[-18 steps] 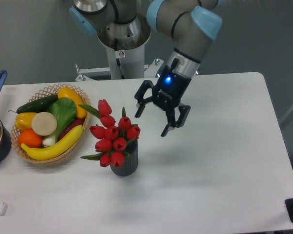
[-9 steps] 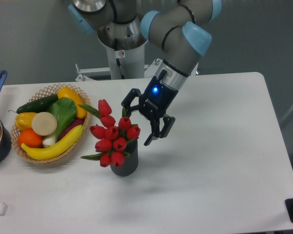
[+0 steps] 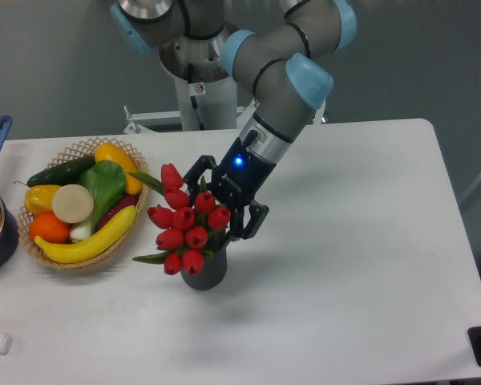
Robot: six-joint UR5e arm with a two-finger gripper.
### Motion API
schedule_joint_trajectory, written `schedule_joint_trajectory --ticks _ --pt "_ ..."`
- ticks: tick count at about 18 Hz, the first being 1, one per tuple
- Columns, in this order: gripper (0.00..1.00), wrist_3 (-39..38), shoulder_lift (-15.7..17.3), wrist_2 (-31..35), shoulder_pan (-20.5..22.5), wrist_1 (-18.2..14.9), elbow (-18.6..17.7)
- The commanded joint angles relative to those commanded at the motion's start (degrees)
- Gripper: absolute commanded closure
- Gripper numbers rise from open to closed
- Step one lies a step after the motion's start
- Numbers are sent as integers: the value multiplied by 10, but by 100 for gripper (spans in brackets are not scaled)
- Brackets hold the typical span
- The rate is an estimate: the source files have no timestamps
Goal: Pick up the flowers from the vase
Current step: 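Lower the gripper around the tulip stems and close it, then lift the gripped tulips upward out of the grey vase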
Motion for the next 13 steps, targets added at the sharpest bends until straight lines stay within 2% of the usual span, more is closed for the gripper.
schedule_joint_trajectory --ticks 1,4,7,8,13 --pt "21 -2 0 0 0 0 0" --pt "39 -4 0 -1 0 0 1" --pt "47 -4 1 -4 1 4 2" --pt "52 -4 1 -9 1 4 3" --pt "54 -6 1 -14 6 8 11"
